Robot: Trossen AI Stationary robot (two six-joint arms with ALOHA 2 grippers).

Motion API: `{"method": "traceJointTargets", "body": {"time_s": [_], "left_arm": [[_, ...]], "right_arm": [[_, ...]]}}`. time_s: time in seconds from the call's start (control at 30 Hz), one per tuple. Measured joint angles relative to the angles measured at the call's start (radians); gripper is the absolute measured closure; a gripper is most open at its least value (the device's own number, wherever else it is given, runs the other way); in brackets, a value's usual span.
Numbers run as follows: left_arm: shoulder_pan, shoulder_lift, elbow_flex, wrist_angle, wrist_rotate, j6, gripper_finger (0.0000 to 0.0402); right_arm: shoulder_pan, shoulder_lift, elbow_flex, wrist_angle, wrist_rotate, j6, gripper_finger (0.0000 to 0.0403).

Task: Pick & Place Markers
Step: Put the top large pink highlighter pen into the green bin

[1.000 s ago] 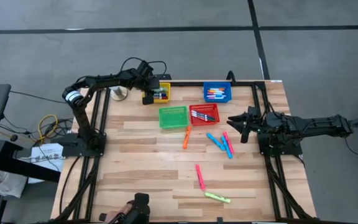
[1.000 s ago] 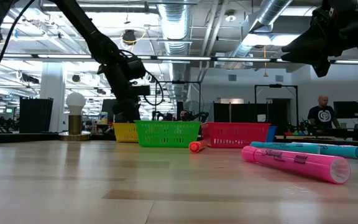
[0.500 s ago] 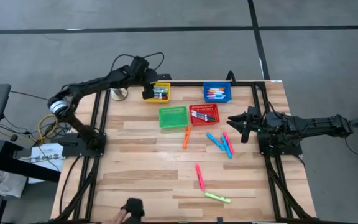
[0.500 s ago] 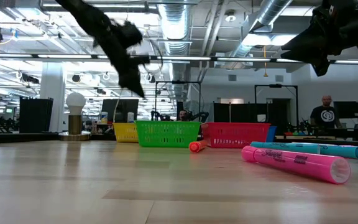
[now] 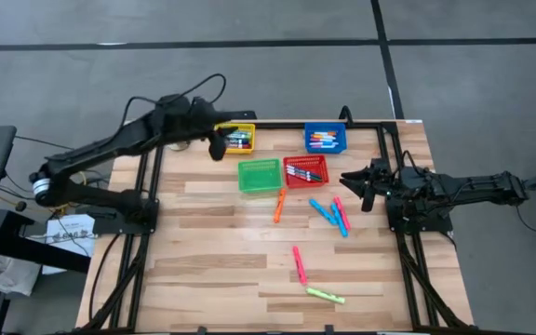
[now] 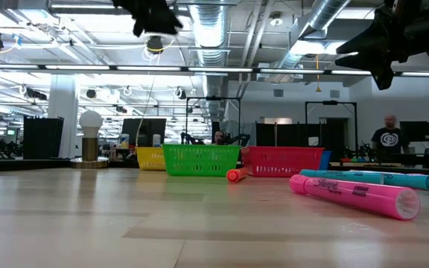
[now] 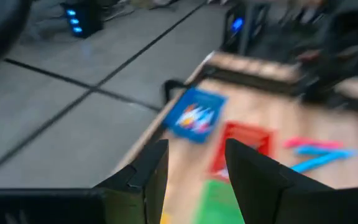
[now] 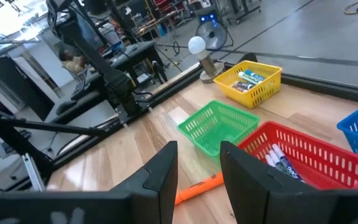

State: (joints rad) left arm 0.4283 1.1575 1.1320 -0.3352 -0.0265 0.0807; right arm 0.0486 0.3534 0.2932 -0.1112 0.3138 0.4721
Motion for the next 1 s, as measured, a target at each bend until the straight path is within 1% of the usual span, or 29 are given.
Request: {"method": "traceJointTargets", "body": {"time_s": [0.1, 0.27, 0.33, 0.43, 0.53, 0.67, 0.73, 0.9, 1.0], "left_arm": [[-0.085, -0.032, 0.0, -0.001, -0.001, -0.132, 0.0243], [-0.228, -0.037, 0.0, -0.005, -0.001, -0.33, 0.0243], [-0.286, -0.029, 0.0, -0.004, -0.002, -0.383, 0.0243], [-0.368, -0.015, 0.0, -0.006, -0.013, -0.446, 0.0243], [-0.45, 0.01, 0.0, -0.007, -0.07, -0.48, 0.0243], [-0.549, 0.081, 0.0, -0.008, -0.184, -0.485, 0.0243], [-0.586, 0.13, 0.0, -0.005, -0.22, -0.505, 0.0243], [-0.629, 0.267, 0.0, -0.004, -0.235, -0.582, 0.0243], [-0.631, 0.346, 0.0, 0.001, -0.239, -0.591, 0.0243]], "right_arm": [[0.001, 0.0, 0.0, 0.0, 0.0, 0.0, 0.0292], [0.003, 0.0, 0.0, 0.0, -0.001, 0.0, 0.0292], [0.003, 0.0, 0.0, 0.0, -0.009, 0.0, 0.0292], [0.004, 0.0, 0.0, 0.0, -0.047, 0.0, 0.0292], [0.003, 0.0, 0.0, 0.0, -0.092, 0.0, 0.0292], [0.003, 0.0, 0.0, 0.0, -0.106, 0.0, 0.0292], [0.003, 0.0, 0.0, 0.0, -0.106, 0.0, 0.0292], [0.003, 0.0, 0.0, 0.0, -0.134, 0.0, 0.0292], [0.003, 0.0, 0.0, 0.0, -0.158, 0.0, 0.0292]]}}
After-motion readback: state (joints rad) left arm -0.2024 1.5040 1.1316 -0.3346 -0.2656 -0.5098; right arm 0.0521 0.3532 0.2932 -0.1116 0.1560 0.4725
